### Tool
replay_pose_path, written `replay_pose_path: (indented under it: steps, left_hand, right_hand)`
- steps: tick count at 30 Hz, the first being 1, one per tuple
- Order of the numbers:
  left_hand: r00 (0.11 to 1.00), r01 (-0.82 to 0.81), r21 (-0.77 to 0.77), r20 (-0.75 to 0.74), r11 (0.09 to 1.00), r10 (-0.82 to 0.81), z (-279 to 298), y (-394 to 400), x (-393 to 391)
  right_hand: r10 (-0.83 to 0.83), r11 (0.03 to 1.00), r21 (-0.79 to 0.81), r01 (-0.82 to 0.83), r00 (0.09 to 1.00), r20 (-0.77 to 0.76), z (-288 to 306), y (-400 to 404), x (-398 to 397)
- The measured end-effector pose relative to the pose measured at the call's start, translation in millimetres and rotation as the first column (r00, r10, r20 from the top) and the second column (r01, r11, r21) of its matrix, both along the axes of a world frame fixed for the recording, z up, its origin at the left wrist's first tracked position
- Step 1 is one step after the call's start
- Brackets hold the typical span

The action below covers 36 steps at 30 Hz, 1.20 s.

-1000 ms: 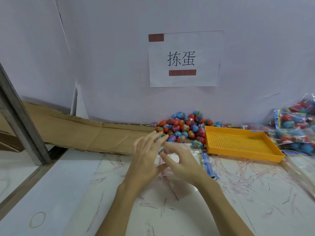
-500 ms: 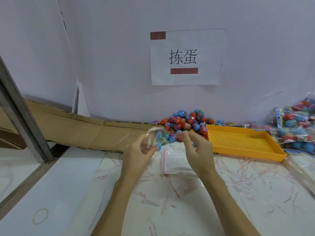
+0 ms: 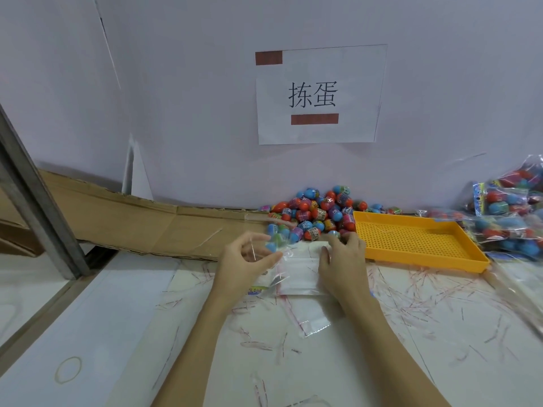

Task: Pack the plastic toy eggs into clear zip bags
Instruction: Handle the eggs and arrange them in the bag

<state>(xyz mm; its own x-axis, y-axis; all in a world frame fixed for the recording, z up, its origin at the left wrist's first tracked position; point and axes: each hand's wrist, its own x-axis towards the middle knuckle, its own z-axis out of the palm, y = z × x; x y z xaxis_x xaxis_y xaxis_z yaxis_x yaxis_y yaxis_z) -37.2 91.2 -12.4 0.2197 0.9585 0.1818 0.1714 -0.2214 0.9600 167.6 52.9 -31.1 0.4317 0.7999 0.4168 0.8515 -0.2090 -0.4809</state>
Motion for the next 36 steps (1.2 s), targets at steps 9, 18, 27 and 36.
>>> replay_pose_path:
  steps: [9, 18, 27, 36]
  left_hand:
    - [0.964, -0.058, 0.254, -0.237, 0.966, 0.121, 7.2, -16.9, 8.7]
    - [0.938, -0.033, 0.317, -0.317, 0.948, 0.139, 9.7, -20.5, 10.6]
    - [0.939, 0.005, 0.323, -0.326, 0.946, 0.106, 10.3, -21.1, 7.7]
    - [0.913, 0.023, 0.393, -0.382, 0.919, 0.141, 4.2, -16.9, 7.9]
  right_hand:
    - [0.429, 0.776, 0.536, -0.331, 0.901, -0.066, 30.9, -11.6, -31.7]
    - [0.488, 0.839, 0.388, -0.381, 0.843, -0.226, 22.1, -9.9, -45.2]
    - [0.51, 0.827, 0.324, -0.46, 0.856, -0.085, 23.8, -12.3, -41.9]
    - [0.564, 0.819, 0.228, -0.527, 0.813, -0.144, 25.4, -14.1, -46.8]
